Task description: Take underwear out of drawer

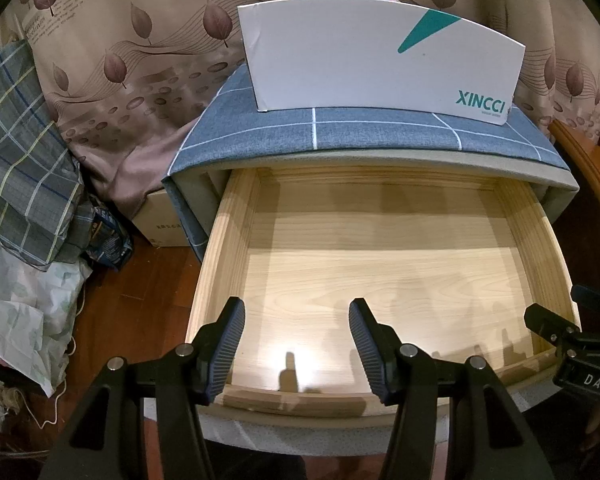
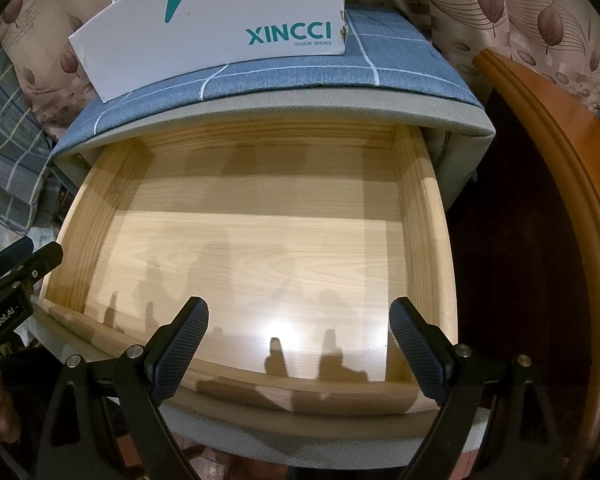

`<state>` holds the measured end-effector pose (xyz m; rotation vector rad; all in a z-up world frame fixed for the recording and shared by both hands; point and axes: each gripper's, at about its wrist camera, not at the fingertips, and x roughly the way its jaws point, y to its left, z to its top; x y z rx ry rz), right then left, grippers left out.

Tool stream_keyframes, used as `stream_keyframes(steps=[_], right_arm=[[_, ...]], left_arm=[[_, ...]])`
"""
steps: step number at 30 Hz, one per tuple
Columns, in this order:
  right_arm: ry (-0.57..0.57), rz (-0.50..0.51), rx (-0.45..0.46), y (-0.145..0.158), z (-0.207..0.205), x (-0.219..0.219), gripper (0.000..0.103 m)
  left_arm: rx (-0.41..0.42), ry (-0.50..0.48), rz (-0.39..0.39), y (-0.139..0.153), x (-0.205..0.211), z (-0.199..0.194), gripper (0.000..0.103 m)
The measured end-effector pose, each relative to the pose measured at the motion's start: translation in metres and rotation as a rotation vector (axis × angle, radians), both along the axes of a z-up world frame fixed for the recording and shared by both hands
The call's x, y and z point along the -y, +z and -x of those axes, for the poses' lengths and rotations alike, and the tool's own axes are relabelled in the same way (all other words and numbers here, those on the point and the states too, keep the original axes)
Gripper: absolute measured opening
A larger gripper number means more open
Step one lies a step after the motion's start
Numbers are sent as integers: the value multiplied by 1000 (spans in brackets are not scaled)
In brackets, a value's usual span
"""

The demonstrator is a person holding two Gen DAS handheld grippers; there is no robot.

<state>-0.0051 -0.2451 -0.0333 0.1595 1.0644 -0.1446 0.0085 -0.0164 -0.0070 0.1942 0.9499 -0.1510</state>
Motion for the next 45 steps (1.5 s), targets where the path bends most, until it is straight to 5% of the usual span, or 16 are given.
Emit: stream_keyframes(steps=[45], right_arm=[[1, 4, -10, -1, 1, 1, 90]], left_arm=[[-7, -31, 9, 1, 1, 1, 55]])
